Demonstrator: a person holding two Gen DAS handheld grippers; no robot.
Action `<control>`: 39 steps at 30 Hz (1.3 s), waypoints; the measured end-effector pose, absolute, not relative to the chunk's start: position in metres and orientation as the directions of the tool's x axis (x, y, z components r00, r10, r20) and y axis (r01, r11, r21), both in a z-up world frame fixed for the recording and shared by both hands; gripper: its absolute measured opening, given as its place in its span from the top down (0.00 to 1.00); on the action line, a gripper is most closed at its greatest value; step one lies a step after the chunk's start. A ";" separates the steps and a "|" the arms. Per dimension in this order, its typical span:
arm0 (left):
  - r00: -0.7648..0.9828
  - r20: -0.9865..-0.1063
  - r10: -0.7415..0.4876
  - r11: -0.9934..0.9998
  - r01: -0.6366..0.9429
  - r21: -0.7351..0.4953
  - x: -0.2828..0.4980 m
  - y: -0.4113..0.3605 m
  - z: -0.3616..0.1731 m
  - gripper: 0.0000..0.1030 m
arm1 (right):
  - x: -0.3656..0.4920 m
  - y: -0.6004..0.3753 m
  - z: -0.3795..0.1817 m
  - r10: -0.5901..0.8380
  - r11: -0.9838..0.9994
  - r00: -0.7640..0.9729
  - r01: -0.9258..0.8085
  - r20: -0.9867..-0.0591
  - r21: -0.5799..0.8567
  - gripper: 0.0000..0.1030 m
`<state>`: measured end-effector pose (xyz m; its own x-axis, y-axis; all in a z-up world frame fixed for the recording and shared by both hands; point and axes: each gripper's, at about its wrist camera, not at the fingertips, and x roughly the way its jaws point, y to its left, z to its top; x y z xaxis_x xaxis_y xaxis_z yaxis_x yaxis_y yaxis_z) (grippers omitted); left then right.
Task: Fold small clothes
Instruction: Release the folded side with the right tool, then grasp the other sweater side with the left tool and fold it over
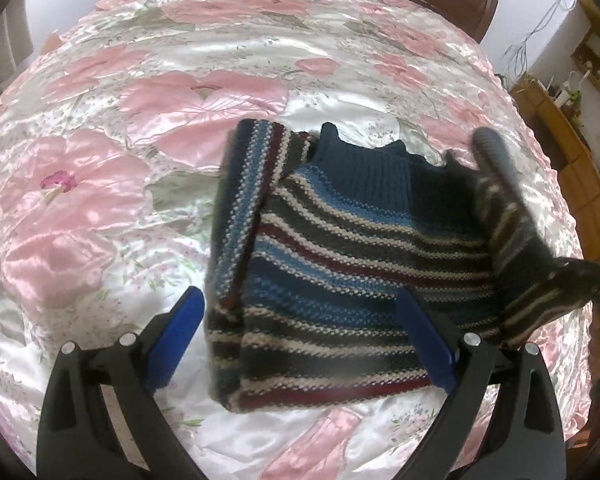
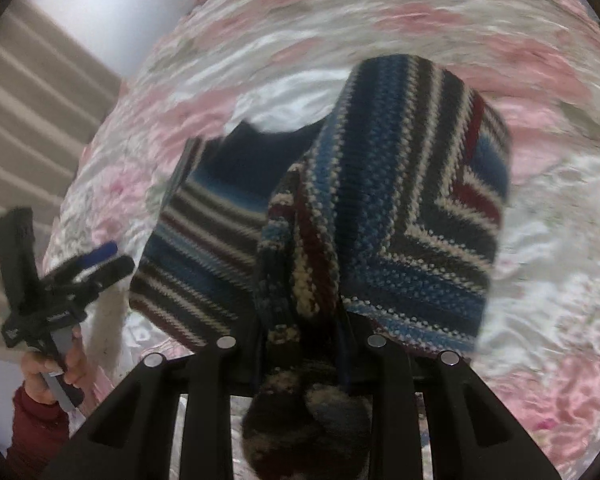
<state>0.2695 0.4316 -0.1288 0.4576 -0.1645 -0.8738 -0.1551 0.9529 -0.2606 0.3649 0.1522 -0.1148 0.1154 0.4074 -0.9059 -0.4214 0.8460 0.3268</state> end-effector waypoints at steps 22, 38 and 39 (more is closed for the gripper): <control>0.410 -0.824 -0.390 0.884 -0.084 -0.460 0.303 0.349 -0.133 0.07 | 0.324 0.049 -0.096 0.509 0.810 0.150 -0.418 -0.848 0.412 0.47; 0.292 -0.822 -0.488 0.832 -0.129 -0.540 0.341 0.295 -0.185 0.07 | 0.328 -0.014 -0.162 0.463 0.864 0.132 -0.288 -0.876 0.413 0.47; 0.289 -0.818 -0.497 0.828 -0.125 -0.547 0.342 0.293 -0.185 0.07 | 0.329 -0.015 -0.164 0.463 0.864 0.131 -0.286 -0.877 0.414 0.47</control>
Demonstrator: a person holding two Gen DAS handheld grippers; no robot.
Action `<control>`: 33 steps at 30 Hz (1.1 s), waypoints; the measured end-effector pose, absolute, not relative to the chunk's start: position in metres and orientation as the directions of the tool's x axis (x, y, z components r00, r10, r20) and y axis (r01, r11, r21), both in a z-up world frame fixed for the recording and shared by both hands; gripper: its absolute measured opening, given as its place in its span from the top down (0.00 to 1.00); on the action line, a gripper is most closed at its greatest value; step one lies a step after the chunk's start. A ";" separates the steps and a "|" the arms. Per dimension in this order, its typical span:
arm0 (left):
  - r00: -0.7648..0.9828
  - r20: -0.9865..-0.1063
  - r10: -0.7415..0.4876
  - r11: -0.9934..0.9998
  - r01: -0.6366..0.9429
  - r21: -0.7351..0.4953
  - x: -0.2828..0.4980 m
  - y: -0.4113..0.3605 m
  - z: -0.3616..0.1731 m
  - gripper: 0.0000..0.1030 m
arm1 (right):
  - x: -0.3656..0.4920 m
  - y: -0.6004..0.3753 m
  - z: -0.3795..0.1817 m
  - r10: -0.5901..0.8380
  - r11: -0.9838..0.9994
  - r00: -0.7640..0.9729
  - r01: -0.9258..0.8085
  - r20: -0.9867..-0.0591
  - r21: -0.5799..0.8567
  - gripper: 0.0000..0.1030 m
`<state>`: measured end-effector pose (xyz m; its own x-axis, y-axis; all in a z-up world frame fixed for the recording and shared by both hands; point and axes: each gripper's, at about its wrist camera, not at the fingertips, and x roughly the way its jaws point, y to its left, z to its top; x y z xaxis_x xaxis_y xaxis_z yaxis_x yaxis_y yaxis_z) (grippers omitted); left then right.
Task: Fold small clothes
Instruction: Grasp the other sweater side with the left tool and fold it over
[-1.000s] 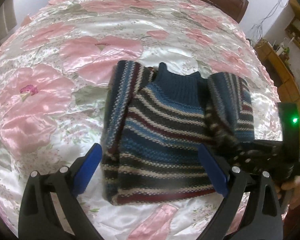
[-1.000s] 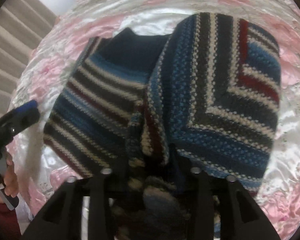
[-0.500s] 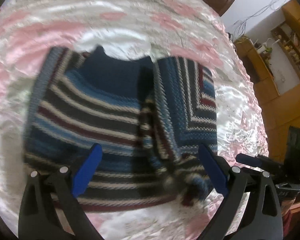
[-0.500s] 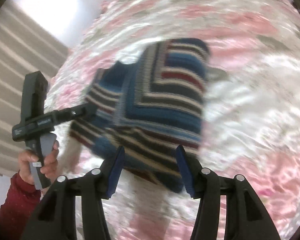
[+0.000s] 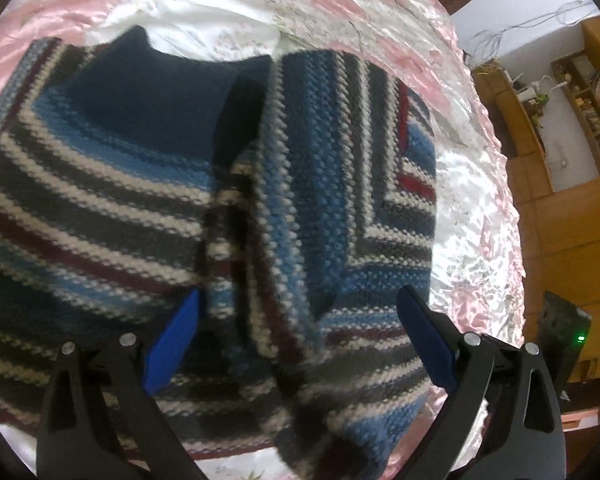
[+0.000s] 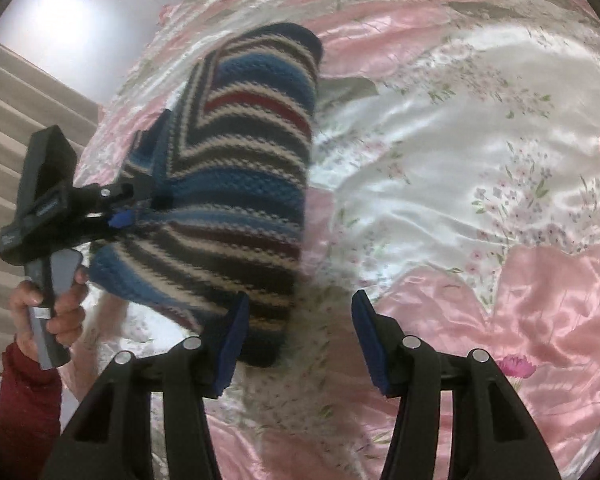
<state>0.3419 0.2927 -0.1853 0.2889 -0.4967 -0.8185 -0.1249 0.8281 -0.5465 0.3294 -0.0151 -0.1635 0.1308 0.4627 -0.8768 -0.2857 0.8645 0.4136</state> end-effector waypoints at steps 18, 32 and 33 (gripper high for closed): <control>0.431 -0.772 -0.467 0.819 -0.117 -0.561 0.334 0.287 -0.152 0.73 | 0.320 -0.030 -0.176 0.469 0.870 0.114 -0.231 -0.876 0.436 0.47; 0.509 -0.758 -0.408 0.840 -0.114 -0.530 0.320 0.341 -0.103 0.73 | 0.311 -0.001 -0.171 0.479 0.852 0.098 -0.291 -0.873 0.435 0.47; 0.515 -0.757 -0.402 0.843 -0.114 -0.525 0.319 0.349 -0.099 0.73 | 0.311 0.001 -0.171 0.479 0.851 0.095 -0.294 -0.872 0.436 0.47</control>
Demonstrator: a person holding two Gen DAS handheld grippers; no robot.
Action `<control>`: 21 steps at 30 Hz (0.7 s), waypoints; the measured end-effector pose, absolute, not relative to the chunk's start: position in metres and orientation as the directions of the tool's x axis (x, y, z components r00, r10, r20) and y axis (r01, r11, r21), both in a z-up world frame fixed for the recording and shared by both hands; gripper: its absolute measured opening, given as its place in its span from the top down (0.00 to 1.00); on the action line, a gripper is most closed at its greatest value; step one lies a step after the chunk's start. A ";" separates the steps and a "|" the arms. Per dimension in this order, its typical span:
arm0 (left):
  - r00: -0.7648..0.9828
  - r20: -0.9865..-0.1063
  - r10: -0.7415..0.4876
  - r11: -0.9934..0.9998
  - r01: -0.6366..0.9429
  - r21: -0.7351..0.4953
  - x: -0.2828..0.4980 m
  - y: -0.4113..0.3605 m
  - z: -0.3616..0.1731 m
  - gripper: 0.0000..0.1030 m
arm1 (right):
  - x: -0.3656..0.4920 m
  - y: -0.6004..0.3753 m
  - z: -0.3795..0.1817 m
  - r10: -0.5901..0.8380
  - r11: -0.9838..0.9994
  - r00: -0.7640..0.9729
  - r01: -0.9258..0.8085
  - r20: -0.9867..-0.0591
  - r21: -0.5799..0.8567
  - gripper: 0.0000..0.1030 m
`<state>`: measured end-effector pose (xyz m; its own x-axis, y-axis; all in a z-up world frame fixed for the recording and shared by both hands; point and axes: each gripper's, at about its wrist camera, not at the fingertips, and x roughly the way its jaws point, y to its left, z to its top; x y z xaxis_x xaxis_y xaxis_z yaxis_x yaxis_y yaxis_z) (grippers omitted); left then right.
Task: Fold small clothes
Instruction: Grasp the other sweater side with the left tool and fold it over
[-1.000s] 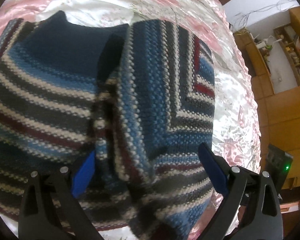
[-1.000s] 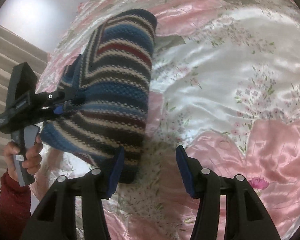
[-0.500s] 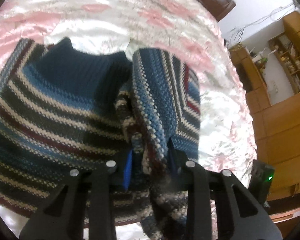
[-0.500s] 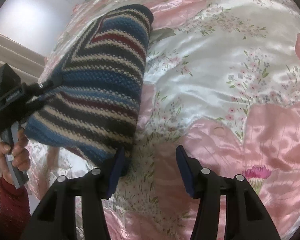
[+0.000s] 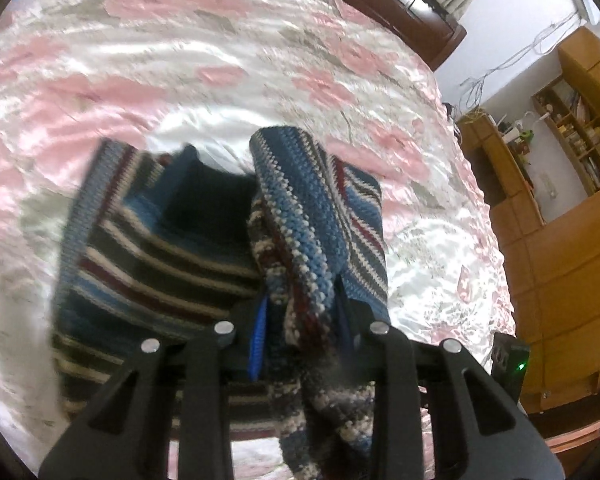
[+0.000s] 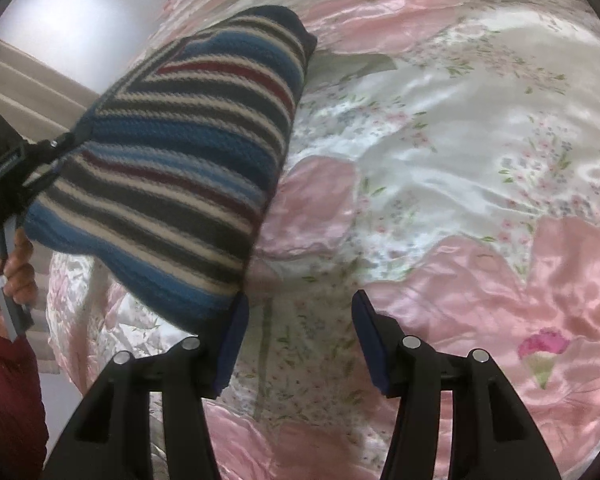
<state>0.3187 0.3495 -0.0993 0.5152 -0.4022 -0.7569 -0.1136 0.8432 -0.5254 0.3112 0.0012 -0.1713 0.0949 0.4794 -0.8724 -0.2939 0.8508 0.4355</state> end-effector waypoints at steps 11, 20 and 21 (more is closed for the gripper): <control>0.530 -0.790 -0.308 0.844 -0.230 -0.484 0.304 0.452 -0.106 0.73 | 0.302 0.034 -0.170 0.478 0.827 0.072 -0.371 -0.875 0.422 0.46; 0.476 -0.823 -0.310 0.826 -0.293 -0.481 0.297 0.475 -0.171 0.72 | 0.299 0.048 -0.183 0.457 0.826 0.037 -0.389 -0.888 0.409 0.46; 0.490 -0.812 -0.318 0.819 -0.289 -0.495 0.294 0.475 -0.170 0.70 | 0.299 0.049 -0.183 0.454 0.826 0.034 -0.390 -0.890 0.407 0.46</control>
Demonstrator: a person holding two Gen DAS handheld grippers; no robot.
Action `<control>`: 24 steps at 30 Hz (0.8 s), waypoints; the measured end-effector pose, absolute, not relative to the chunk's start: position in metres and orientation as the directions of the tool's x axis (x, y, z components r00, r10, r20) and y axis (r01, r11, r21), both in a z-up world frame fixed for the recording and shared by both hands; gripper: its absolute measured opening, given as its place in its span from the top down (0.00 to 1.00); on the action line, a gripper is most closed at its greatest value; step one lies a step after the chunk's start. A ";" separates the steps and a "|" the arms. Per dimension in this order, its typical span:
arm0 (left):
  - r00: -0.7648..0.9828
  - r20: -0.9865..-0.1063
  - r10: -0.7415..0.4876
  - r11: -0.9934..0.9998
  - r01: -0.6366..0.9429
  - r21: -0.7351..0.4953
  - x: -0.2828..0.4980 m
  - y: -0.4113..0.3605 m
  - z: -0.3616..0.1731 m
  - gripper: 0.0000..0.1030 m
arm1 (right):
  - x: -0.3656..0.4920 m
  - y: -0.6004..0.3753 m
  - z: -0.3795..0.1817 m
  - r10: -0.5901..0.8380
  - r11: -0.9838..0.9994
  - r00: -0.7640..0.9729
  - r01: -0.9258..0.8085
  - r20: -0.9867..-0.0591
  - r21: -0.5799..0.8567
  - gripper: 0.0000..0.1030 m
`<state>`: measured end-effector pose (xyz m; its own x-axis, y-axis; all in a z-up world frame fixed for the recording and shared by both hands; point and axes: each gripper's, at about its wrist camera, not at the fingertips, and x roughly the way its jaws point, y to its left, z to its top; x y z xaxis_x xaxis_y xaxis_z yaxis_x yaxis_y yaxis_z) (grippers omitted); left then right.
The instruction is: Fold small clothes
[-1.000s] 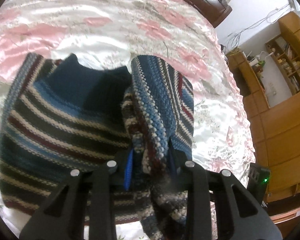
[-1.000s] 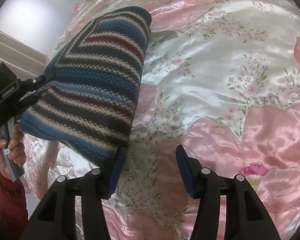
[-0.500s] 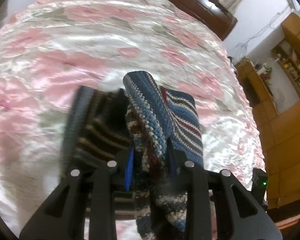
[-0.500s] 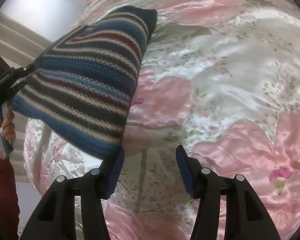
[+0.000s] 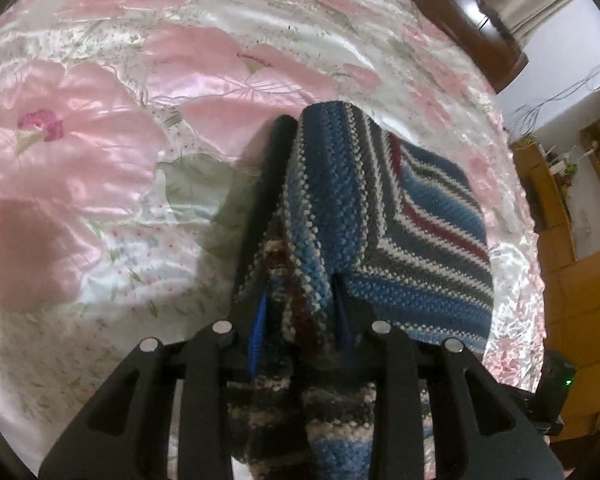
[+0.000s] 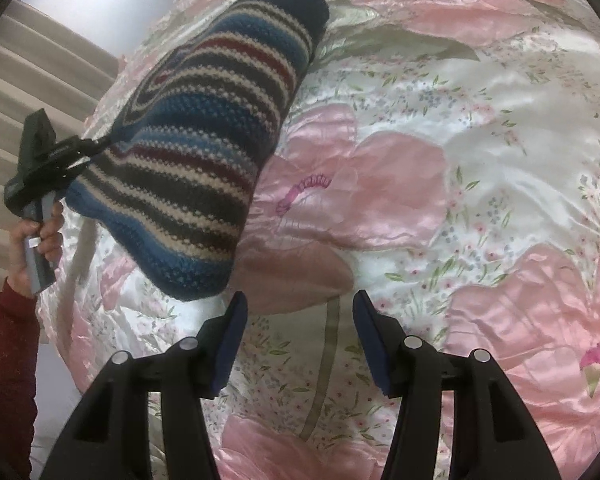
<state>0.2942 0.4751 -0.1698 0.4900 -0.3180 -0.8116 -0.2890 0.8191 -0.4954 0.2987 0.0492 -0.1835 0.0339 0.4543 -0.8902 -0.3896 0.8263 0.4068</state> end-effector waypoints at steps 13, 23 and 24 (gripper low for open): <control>0.498 -0.838 -0.221 0.913 -0.197 -0.358 0.237 0.444 -0.099 0.34 | 0.289 0.081 -0.164 0.430 0.840 0.042 -0.384 -0.902 0.383 0.42; 0.435 -0.850 -0.296 0.869 -0.246 -0.429 0.225 0.449 -0.144 0.89 | 0.281 0.097 -0.154 0.431 0.836 0.037 -0.393 -0.901 0.384 0.41; 0.438 -0.854 -0.282 0.872 -0.253 -0.418 0.222 0.453 -0.147 0.89 | 0.281 0.097 -0.153 0.434 0.835 0.038 -0.392 -0.900 0.385 0.41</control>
